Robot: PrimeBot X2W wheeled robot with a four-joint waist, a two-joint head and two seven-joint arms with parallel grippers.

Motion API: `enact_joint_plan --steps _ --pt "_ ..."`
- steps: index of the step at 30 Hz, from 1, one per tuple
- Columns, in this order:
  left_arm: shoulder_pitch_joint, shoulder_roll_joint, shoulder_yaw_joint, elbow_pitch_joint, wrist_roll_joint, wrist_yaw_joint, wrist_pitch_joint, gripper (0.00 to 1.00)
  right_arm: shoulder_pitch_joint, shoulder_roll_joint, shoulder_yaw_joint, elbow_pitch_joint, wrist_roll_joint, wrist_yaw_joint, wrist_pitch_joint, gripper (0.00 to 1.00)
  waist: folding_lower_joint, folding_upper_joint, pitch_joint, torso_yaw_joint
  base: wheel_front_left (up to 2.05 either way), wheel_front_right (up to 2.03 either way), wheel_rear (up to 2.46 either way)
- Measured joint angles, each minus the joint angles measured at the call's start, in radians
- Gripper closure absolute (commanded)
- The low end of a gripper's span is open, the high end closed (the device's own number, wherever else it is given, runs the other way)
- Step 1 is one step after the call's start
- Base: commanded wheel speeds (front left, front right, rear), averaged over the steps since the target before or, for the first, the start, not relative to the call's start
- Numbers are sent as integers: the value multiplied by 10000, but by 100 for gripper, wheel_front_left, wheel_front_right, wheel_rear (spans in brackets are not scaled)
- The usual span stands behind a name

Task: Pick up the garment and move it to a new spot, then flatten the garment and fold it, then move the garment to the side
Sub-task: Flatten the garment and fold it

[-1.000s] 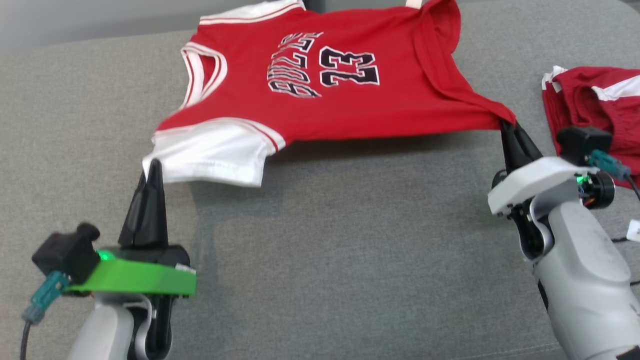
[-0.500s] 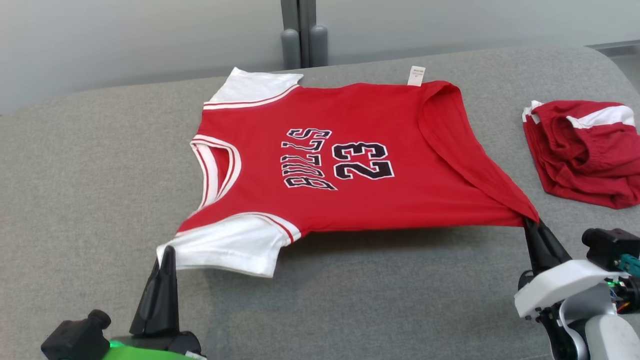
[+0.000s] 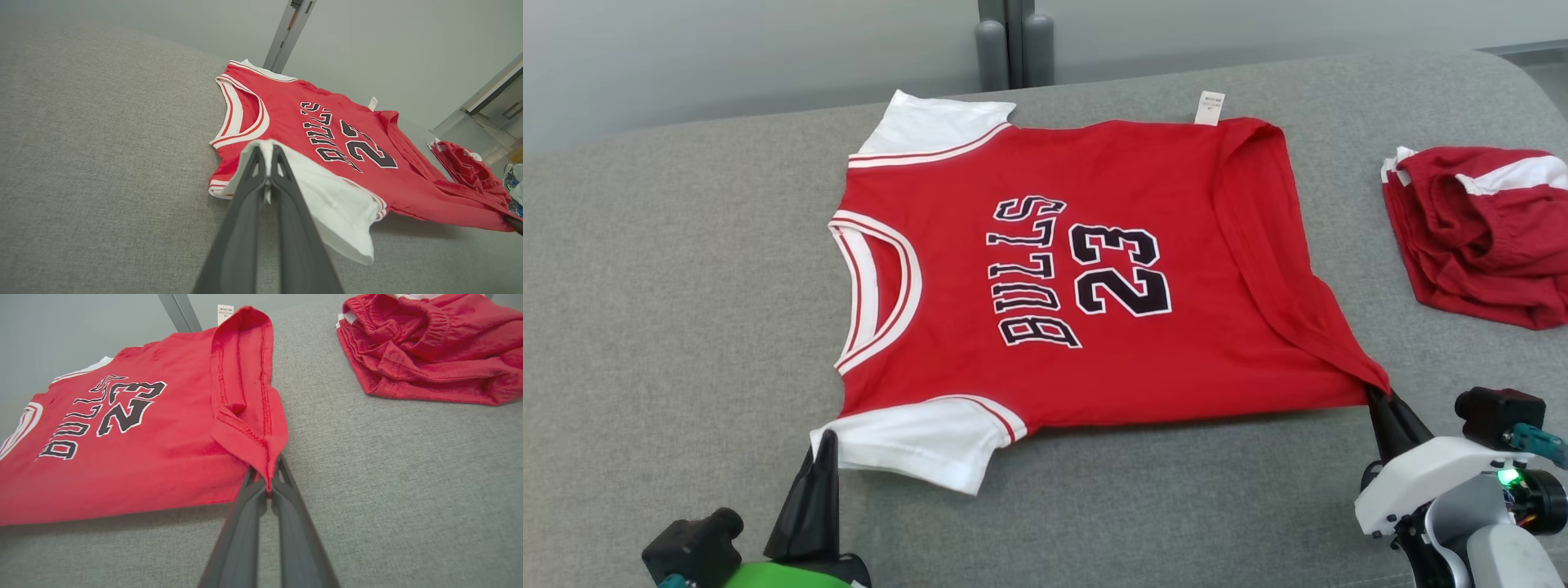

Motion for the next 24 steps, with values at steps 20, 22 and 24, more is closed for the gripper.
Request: enact_joint_plan --steps 20,22,24 --pt "-4832 -385 -456 2761 863 -805 -207 100 -3158 2 88 2178 65 0 -215 100 0 0 858 -202 0 0 0" --pt "-5301 -489 -456 3173 976 -859 -311 100 -3522 4 61 2506 65 0 -326 100 0 0 1015 -235 0 0 0" --pt "-5761 -579 -408 3620 1024 -886 -462 100 -3926 6 52 2899 31 0 -497 100 0 0 1196 -274 0 0 0"
